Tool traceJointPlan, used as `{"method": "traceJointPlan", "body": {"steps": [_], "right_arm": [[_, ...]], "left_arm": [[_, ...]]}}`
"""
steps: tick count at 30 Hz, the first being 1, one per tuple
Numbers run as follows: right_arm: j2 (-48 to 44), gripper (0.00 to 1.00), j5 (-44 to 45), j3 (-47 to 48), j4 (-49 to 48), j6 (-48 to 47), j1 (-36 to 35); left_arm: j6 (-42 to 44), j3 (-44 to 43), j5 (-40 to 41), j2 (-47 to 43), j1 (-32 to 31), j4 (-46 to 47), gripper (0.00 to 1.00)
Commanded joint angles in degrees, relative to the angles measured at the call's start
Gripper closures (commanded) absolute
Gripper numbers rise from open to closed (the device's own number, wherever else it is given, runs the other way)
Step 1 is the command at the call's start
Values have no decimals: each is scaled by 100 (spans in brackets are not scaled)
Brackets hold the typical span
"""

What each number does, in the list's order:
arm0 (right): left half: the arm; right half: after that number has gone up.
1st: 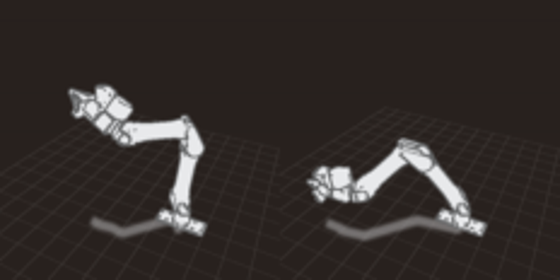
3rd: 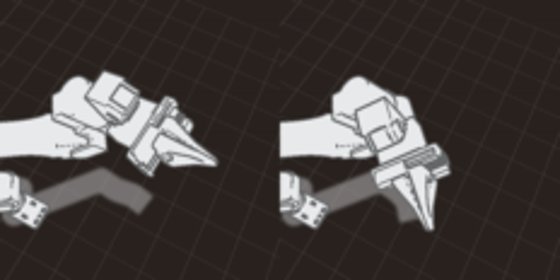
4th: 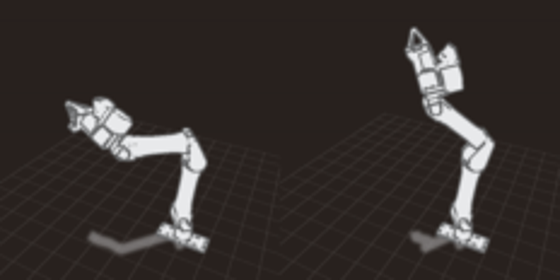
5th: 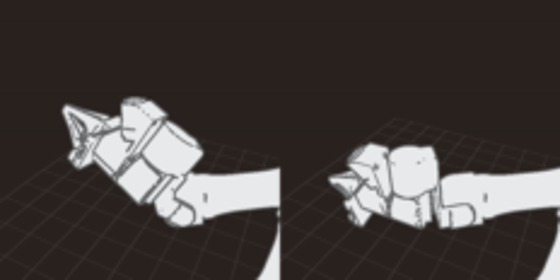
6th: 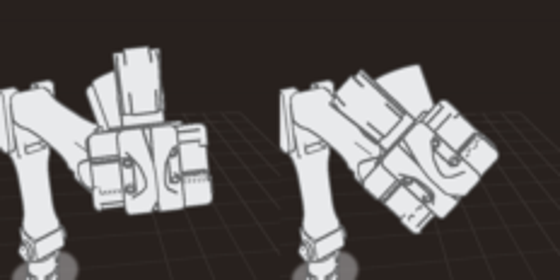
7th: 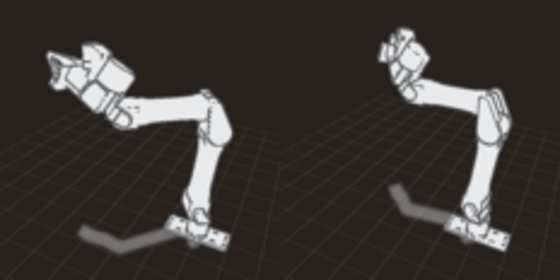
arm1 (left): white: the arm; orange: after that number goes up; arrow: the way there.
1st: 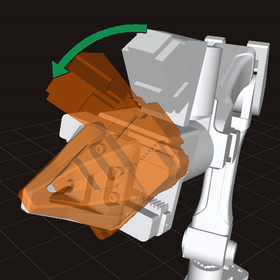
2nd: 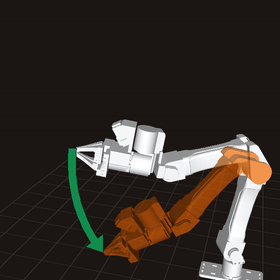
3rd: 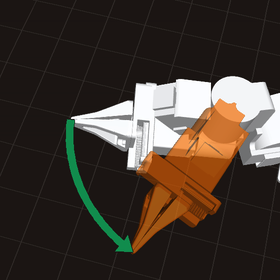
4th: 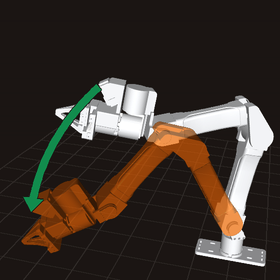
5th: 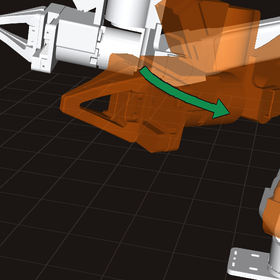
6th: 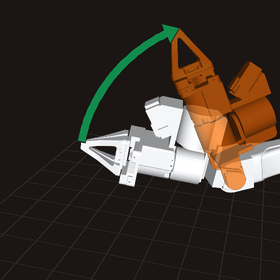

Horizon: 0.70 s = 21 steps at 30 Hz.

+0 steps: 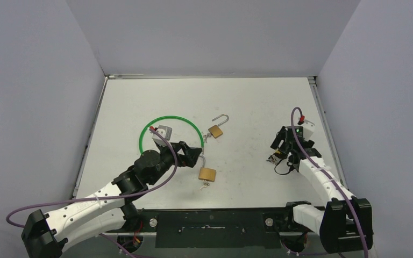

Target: Unlock with the key

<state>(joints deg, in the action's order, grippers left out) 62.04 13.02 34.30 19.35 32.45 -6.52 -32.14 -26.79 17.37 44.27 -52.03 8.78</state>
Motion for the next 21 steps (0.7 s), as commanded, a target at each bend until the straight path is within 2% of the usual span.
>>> {"method": "traceJointPlan", "body": {"steps": [1, 7, 11, 16, 19, 21], "right_arm": [[307, 18, -445, -194, -313, 60, 415], [960, 20, -722, -112, -698, 95, 529], [1265, 25, -782, -53, -877, 74, 537], [1394, 41, -789, -1, -1014, -70, 534], [1451, 44, -909, 5, -1116, -210, 497], [1496, 51, -1028, 8, -1180, -290, 428]], "left_arm": [[30, -157, -64, 98, 26, 219, 3], [-111, -61, -176, 217, 34, 388, 3], [-152, -20, -189, 240, 38, 431, 3], [-143, -22, -174, 249, 52, 436, 3], [-66, -19, -147, 285, 46, 462, 3], [-33, -47, -79, 313, 49, 420, 3]]}}
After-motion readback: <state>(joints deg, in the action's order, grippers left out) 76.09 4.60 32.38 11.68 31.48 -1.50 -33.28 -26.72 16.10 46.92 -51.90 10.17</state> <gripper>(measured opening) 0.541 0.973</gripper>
